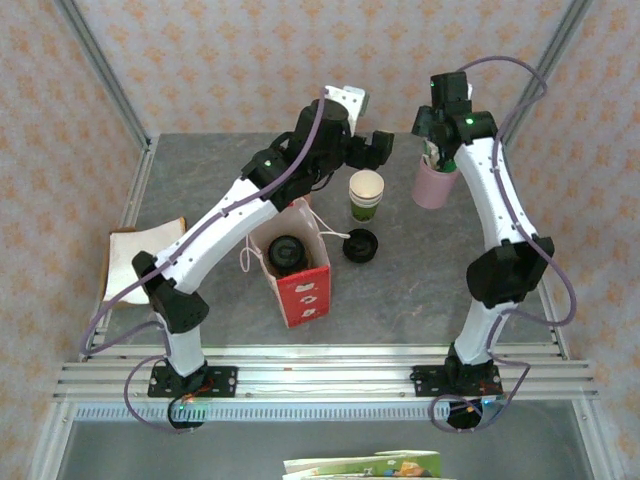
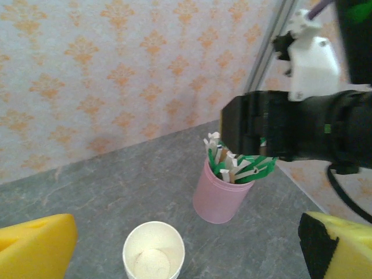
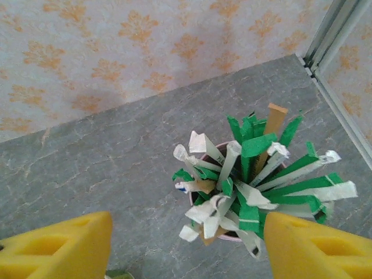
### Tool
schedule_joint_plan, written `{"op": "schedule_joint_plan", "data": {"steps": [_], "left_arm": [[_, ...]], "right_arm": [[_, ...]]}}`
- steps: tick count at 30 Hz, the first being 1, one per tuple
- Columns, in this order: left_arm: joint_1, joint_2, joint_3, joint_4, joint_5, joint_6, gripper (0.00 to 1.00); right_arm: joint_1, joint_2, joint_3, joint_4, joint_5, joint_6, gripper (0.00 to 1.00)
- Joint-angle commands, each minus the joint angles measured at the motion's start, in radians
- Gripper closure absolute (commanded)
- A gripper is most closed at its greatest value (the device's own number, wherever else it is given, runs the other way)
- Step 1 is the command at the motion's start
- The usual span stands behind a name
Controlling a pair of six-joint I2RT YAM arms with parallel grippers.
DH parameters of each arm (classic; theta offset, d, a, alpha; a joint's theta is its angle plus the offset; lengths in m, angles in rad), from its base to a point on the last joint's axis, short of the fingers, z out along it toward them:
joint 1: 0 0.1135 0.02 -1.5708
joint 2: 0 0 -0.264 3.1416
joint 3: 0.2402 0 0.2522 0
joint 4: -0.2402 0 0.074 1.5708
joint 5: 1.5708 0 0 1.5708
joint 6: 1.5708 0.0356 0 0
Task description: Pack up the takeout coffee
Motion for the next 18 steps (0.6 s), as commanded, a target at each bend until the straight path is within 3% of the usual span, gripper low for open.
{"op": "schedule_joint_plan", "data": {"steps": [1,6,11,18], "left_arm": [[0.004,0.014,-0.012,0.068,0.054,0.012,0.01],[0.033,0.018,-0.056,0.106,0.102,-0.03,0.01],[0.05,0.022,-0.08,0.133,0.121,-0.043,0.01],[0.052,0.064,-0.046,0.122,0.181,-0.05,0.01]], "right_arm": [[-0.004,0.042,0.072,-0.012,0.012,-0.004,0.34],[-0.013,0.095,0.095,-0.011,-0.007,0.004,0.42],[-0.059,0.108,0.092,-0.012,-0.019,0.045,0.45],[-0.134,0.091,0.043,0.008,-0.132,0.084,0.53]]}}
